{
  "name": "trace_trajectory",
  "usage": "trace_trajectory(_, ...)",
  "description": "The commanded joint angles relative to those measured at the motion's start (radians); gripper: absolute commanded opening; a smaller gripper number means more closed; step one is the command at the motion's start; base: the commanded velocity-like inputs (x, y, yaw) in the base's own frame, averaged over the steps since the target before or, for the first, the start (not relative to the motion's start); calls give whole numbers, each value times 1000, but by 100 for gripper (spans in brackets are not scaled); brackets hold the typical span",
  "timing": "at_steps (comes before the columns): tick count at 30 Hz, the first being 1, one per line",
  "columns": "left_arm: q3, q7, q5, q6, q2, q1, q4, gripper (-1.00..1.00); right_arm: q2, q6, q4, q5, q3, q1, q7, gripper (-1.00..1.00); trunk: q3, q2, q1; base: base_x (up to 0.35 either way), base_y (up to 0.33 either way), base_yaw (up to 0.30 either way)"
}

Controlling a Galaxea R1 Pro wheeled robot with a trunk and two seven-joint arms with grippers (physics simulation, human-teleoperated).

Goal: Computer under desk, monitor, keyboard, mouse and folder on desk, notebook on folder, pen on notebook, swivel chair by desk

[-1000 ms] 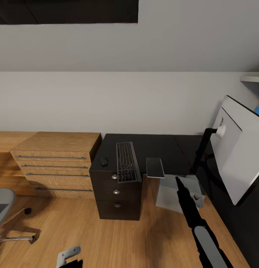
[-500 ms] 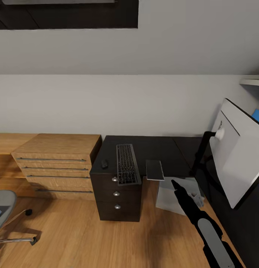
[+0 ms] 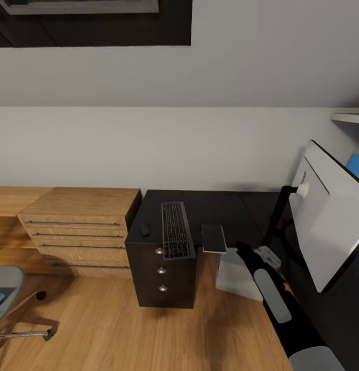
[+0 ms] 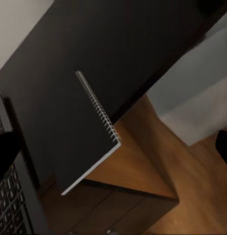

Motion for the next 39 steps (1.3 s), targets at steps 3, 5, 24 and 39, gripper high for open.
trace_trajectory(3,1,3,7,3,-1,-10,18,100,0,1,9,62,29,-7,-11,100,8,21,-12,0,0,0)
trace_trajectory(5,1,3,8,1,-1,-14,25,100,0,3,14,115,48,-9,-15,100,15,35,-19,0,0,0)
trace_trajectory(24,-10,1,5,-183,-6,-22,65,100,-1,3,-15,564,113,5,-17,100,65,147,-81,0,0,0)
trace_trajectory(39,-125,4,9,-205,-1,-22,90,100,-1,3,-68,567,121,43,-21,100,65,147,-81,137,0,-5)
